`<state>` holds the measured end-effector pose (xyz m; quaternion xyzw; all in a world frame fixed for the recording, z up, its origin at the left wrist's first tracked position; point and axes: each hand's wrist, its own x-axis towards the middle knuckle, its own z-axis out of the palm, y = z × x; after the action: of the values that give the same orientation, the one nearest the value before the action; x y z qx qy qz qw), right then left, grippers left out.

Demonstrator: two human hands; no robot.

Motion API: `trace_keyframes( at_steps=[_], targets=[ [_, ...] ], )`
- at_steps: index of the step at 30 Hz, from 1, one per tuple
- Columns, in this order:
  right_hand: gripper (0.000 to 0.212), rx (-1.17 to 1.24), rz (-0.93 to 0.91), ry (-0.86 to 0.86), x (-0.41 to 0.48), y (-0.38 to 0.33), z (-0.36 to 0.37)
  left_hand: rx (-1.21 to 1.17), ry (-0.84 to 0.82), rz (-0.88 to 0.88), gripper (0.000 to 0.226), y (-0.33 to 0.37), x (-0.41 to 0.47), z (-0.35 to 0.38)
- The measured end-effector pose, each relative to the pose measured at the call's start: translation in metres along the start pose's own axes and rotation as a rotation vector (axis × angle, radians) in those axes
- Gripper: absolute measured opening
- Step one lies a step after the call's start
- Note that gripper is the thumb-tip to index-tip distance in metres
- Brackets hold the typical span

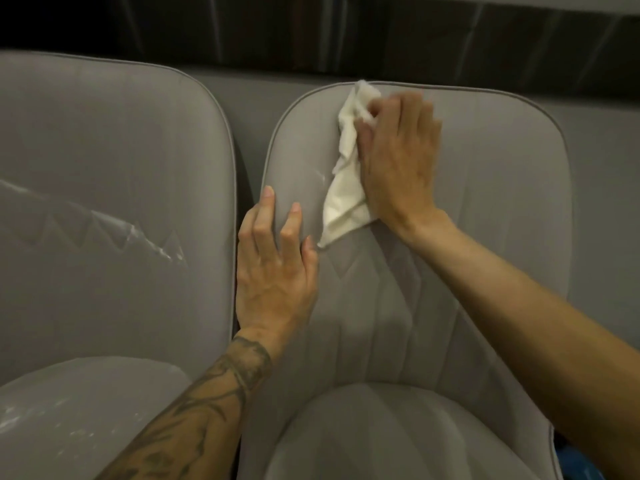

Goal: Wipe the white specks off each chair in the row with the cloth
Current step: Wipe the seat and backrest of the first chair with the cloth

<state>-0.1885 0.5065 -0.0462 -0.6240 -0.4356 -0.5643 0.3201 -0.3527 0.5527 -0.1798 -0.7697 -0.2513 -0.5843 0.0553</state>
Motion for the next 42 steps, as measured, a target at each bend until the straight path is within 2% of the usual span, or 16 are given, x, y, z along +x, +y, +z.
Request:
trace_keyframes(
  at_steps=[2,4,7,10,12,14,16,20,24,26,29,31,35,38,40,42],
  targets=[
    [0.026,0.007,0.103,0.015,0.009,-0.010,0.002,-0.007,-0.002,0.006,0.044,0.001,-0.002,0.000],
    [0.022,0.079,0.061,-0.015,-0.025,-0.019,0.002,-0.007,0.004,0.013,0.045,0.000,-0.002,0.000],
    [0.020,0.185,-0.244,-0.149,-0.084,-0.017,-0.009,-0.016,0.005,0.001,0.044,-0.001,0.000,0.001],
    [0.019,0.138,-0.490,-0.145,-0.050,0.004,-0.010,-0.014,0.003,0.014,0.044,-0.001,-0.001,0.000],
    [0.020,0.076,-0.353,-0.088,-0.005,0.007,-0.003,-0.006,0.013,0.013,0.044,-0.002,-0.001,0.000],
    [0.025,0.035,-0.057,-0.025,0.023,0.001,0.002,-0.005,0.006,0.008,0.044,-0.001,-0.001,-0.001],
    [0.025,0.062,0.088,0.002,0.011,-0.013,0.005,-0.011,0.006,0.007,0.044,-0.001,-0.001,0.000],
    [0.026,0.198,-0.085,-0.086,-0.118,-0.027,-0.003,0.006,0.018,0.009,0.039,-0.003,-0.002,0.002],
    [0.019,0.209,-0.424,-0.269,-0.214,-0.014,-0.026,0.005,0.005,0.013,0.040,-0.002,-0.003,0.002],
    [0.019,0.220,-0.399,-0.233,-0.198,-0.009,-0.021,0.013,0.010,0.007,0.040,-0.003,-0.002,0.003],
    [0.021,0.228,-0.067,-0.123,-0.150,-0.018,-0.011,0.023,0.006,-0.002,0.042,-0.002,-0.002,0.004],
    [0.021,0.242,0.033,-0.105,-0.161,-0.028,-0.008,0.021,-0.004,-0.005,0.042,-0.002,-0.003,0.004],
    [0.014,0.315,-0.338,-0.322,-0.258,-0.035,-0.026,0.018,-0.021,-0.008,0.042,-0.002,-0.004,0.002],
    [0.024,0.278,-0.581,-0.364,-0.259,-0.021,-0.032,0.017,-0.019,-0.013,0.041,-0.002,-0.003,0.002],
    [0.019,0.266,-0.528,-0.273,-0.230,-0.018,-0.027,0.020,-0.012,-0.018,0.040,-0.003,-0.003,0.003],
    [0.016,0.265,-0.314,-0.187,-0.207,-0.019,-0.019,0.017,-0.019,-0.022,0.042,-0.002,-0.004,0.003]
  ],
)
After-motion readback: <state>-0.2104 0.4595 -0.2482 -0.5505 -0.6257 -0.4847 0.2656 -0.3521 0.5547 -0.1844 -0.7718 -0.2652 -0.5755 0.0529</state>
